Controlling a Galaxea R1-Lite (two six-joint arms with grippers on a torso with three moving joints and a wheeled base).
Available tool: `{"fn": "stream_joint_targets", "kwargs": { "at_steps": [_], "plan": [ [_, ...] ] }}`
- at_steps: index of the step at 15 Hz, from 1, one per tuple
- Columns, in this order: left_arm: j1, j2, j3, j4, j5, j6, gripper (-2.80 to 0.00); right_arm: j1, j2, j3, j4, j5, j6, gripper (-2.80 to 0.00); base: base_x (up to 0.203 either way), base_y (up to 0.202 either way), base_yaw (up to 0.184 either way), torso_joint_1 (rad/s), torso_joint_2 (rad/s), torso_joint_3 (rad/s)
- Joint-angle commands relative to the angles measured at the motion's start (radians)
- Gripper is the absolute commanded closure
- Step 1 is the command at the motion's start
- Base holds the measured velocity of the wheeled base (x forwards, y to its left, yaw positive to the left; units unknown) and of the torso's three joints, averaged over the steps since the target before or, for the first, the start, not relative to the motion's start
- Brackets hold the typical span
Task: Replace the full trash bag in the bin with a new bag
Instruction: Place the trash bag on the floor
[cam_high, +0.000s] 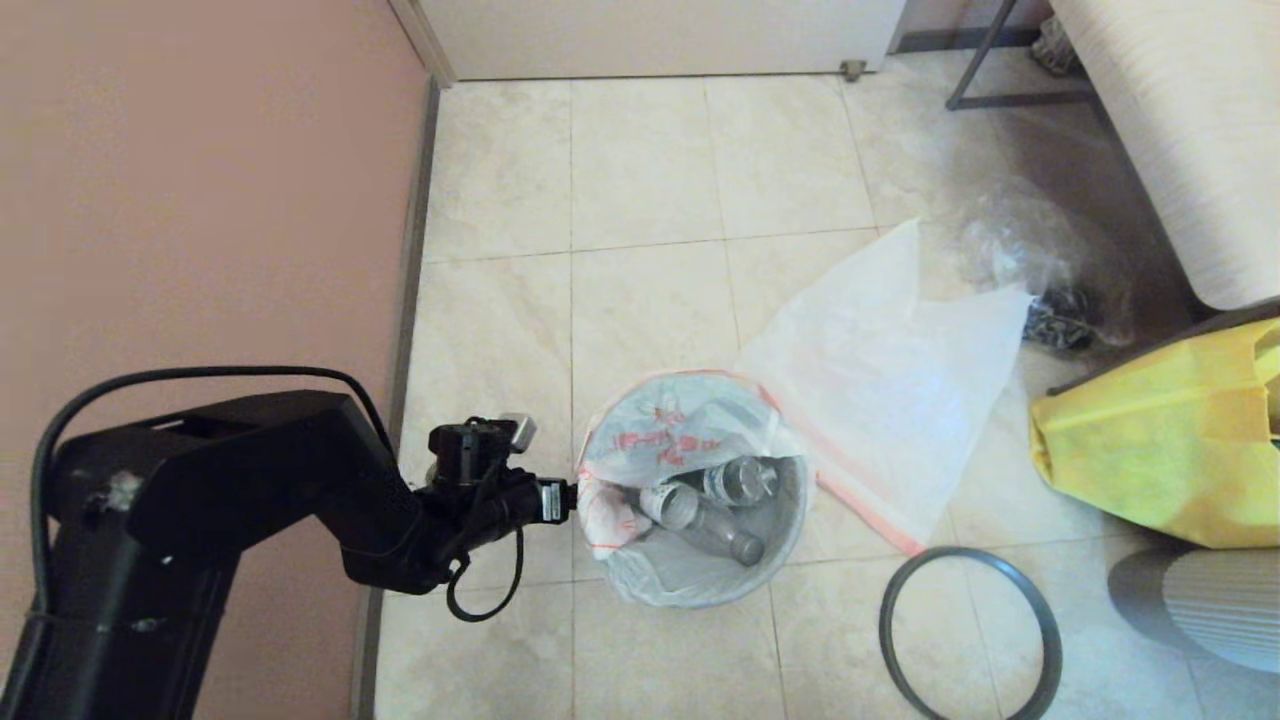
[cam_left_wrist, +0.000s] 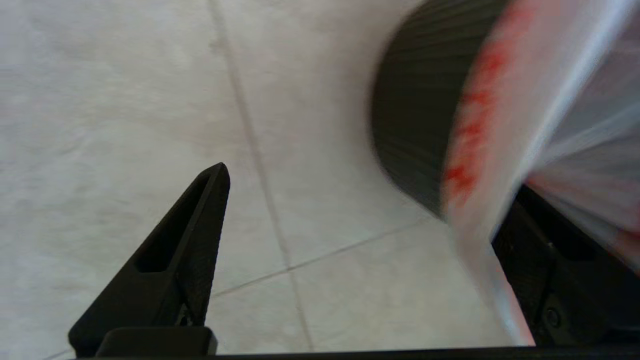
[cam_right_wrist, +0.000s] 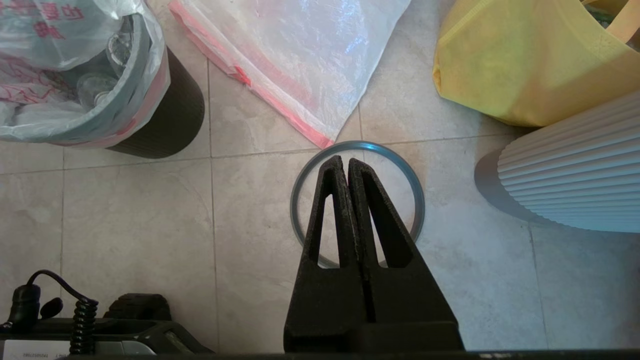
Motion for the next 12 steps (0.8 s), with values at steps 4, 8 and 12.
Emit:
{"fn": "stream_joint_targets", "kwargs": {
  "at_steps": [4,8,12],
  "plan": [
    [-0.001,0.045,-0.044,-0.006,0.159,0.067,-2.8,0.0,0.001,0.0,0.0,0.0,0.0,0.0,0.0,0.0,0.0,0.0,0.0,0.0],
    [-0.01,0.033,-0.039,-0.003,0.305,0.119,-2.8,0.0,0.001,0.0,0.0,0.0,0.0,0.0,0.0,0.0,0.0,0.0,0.0,0.0],
    [-0.042,-0.026,-0.012,0.002,0.44,0.216,-2.8,0.0,0.001,0.0,0.0,0.0,0.0,0.0,0.0,0.0,0.0,0.0,0.0,0.0]
  ]
}}
